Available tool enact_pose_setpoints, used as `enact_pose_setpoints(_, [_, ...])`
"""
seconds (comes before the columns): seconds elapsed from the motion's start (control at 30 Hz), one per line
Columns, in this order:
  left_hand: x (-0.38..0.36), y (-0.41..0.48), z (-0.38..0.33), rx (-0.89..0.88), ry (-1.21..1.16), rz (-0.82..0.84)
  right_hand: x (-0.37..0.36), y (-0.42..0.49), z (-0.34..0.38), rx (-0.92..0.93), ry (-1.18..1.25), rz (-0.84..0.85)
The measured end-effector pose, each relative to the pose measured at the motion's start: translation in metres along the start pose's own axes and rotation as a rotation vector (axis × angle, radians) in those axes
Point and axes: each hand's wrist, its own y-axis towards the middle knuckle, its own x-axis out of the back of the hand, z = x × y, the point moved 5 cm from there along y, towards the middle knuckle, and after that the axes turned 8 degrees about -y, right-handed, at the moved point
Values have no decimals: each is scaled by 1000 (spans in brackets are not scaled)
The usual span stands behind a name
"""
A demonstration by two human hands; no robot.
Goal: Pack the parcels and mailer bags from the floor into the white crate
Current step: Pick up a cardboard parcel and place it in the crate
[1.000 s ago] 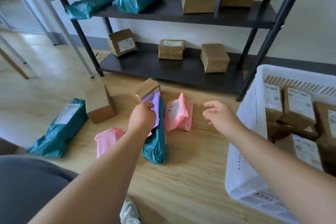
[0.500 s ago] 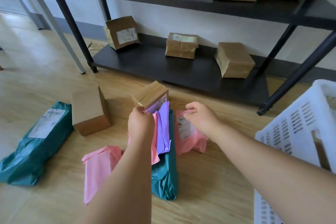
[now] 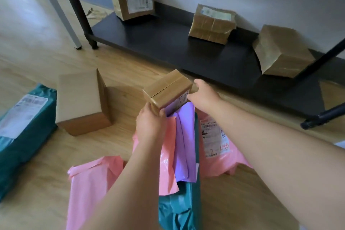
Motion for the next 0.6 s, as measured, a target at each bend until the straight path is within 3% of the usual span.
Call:
enact_pose_setpoints(0.13, [-17,9,3,5,-44,57,-8,24,7,6,-5,28])
enact_pose_setpoints(0.33, [-20,9,3,71,-203,-28,-11,38,0,-13,60,106])
enact_pose_setpoints(0.6, [-15,9,-25,-11,-359,-77,30,28,-13,21,211,28])
